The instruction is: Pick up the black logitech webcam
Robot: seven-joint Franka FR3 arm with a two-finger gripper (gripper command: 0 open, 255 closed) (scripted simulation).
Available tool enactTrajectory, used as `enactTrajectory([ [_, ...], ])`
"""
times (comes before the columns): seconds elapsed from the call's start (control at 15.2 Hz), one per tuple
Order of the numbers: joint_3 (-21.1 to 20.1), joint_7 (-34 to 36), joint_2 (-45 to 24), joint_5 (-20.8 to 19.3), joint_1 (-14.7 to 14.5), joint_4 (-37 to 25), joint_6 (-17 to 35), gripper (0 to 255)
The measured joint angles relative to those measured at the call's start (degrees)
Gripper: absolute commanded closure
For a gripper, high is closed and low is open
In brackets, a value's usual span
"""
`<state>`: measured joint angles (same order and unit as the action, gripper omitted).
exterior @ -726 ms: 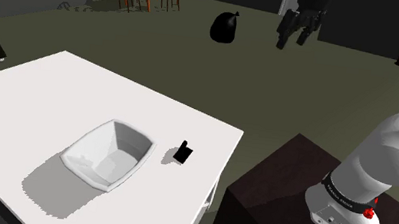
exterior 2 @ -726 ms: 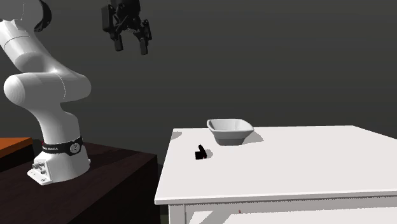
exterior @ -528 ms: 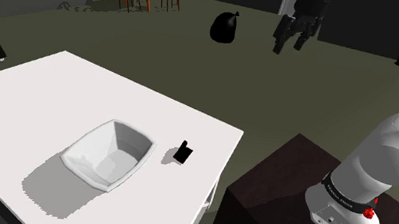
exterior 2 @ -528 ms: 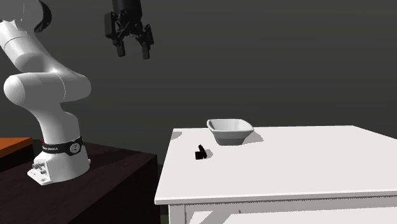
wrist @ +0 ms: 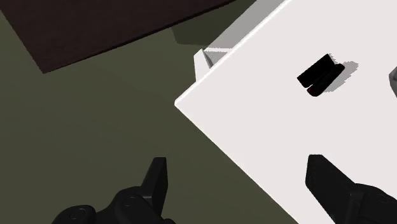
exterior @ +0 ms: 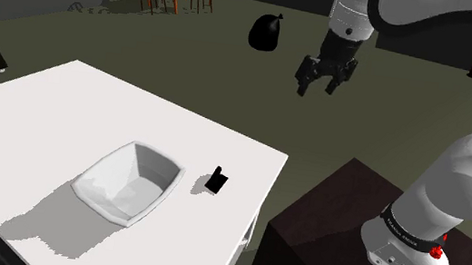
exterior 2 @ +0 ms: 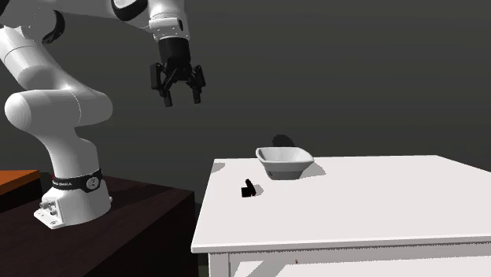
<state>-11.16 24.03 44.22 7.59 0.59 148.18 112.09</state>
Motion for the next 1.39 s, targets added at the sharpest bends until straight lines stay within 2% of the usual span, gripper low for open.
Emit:
enactTrajectory([
  [0.26,-4.83,7.64,-2.18,3.62,-0.49,4.44,7.61,0],
  [0.59,-11.92,17.65,-8.76,7.64,-0.62,7.51,18.76,0],
  [0.92,-20.17,28.94,-19.31,8.65,1.71,6.98,30.52,0],
  [1.06,-24.14,34.51,-24.78,6.93,4.06,5.59,35.26,0],
  [1.25,-30.31,44.88,-32.19,1.38,8.53,3.89,41.47,0],
  [1.32,-32.24,49.0,-34.82,-1.85,10.62,2.95,43.04,0],
  [1.39,-34.65,54.51,-38.37,-6.8,13.11,1.89,45.0,0],
])
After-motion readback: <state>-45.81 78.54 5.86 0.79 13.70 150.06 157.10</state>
